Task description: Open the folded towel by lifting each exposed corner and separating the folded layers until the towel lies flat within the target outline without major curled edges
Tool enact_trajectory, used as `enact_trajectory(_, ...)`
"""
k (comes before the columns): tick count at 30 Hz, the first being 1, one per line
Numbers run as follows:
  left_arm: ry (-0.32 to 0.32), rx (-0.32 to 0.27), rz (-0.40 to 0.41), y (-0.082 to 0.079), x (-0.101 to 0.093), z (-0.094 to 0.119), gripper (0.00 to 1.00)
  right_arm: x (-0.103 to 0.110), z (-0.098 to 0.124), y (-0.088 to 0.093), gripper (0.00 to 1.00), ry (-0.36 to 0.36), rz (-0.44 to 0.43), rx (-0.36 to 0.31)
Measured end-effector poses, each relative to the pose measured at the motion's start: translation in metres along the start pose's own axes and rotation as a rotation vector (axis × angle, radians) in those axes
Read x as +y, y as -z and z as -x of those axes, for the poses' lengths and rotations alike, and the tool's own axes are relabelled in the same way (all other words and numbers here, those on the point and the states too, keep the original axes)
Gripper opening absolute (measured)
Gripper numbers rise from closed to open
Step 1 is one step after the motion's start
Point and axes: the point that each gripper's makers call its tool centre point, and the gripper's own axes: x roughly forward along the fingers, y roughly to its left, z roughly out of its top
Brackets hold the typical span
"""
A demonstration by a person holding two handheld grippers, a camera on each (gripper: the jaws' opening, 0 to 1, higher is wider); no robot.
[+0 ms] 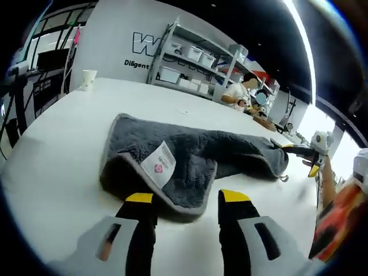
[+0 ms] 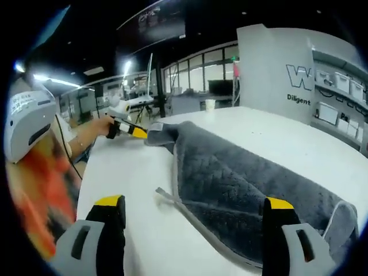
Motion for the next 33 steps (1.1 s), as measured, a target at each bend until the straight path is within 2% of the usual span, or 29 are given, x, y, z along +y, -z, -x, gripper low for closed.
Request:
enact_trajectory(3, 0.002, 0.005, 0.028, 0.001, 0.000, -0.002, 0.24, -0.002, 0.000, 0.000, 0.99, 0.005, 0.001, 0.000)
enact_trajectory(10, 0.024, 0.017, 0.021, 0.001, -0.007, -0.001, 0.03, -0.003, 0.000, 0.002, 0.99, 0.008, 0.003, 0.003)
enact_trajectory(13, 0.041, 0.009, 0.015, -0.002, -0.011, 0.004, 0.03, -0.003, 0.000, 0.003, 0.99, 0.006, 0.007, 0.009)
enact_trajectory(21, 0.054, 0.066, 0.006, 0.003, -0.015, 0.027, 0.02, -0.004, -0.003, 0.004, 0.99, 0.007, 0.011, 0.014)
enact_trajectory(23, 0.060, 0.102, 0.011, 0.008, -0.014, 0.034, 0.02, -0.004, -0.003, 0.005, 0.99, 0.003, 0.014, 0.017)
enact_trajectory(29, -0.001, 0.235, -0.093, 0.029, 0.000, 0.051, 0.02, -0.003, -0.004, 0.006, 0.99, 0.000, 0.016, 0.018)
enact_trajectory(33, -0.020, 0.261, -0.110, 0.032, 0.006, 0.056, 0.02, -0.002, -0.004, 0.006, 0.99, 0.001, 0.020, 0.018)
